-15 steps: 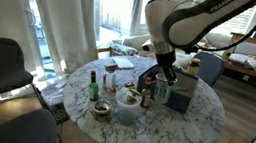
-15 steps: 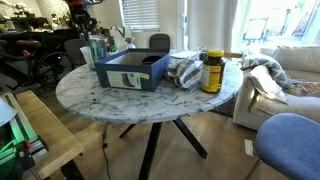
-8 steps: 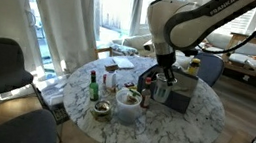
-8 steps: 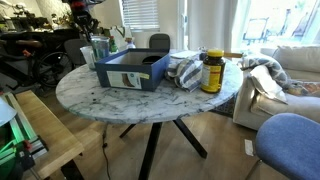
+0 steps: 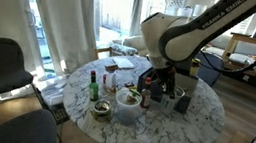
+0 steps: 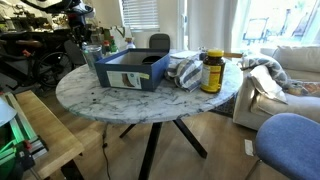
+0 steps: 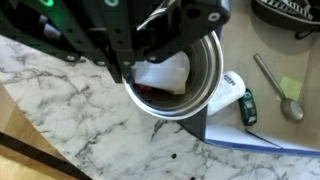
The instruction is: Move the silver cup from the box to the table
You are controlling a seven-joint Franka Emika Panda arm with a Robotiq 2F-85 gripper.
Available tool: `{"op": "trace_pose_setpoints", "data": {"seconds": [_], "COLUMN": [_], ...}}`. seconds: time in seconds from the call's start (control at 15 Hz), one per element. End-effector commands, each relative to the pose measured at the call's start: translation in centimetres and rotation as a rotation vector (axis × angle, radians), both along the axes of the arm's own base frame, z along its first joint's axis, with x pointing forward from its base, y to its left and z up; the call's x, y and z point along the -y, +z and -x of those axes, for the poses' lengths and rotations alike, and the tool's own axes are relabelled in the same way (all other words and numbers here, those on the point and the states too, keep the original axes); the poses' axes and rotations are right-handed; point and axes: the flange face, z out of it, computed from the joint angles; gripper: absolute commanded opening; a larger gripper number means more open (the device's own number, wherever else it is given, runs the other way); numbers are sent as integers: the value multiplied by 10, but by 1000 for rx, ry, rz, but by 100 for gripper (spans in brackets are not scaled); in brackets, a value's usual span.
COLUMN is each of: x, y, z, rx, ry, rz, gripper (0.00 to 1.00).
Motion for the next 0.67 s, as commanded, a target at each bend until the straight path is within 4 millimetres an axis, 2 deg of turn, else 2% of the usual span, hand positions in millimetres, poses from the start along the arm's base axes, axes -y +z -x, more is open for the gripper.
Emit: {"op": "trace_pose_setpoints", "data": {"seconds": [0.0, 0.27, 0.33, 0.47, 0.6], "x": [-16, -13, -11, -2, 3], "y": [-24, -45, -48, -46, -36], "z": [3, -2, -3, -3, -1], "rx": [-3, -32, -33, -15, 27], "ry": [-196, -299, -303, -311, -289], "rz": [33, 9, -5, -26, -31], "gripper": [1, 1, 30, 37, 53]}}
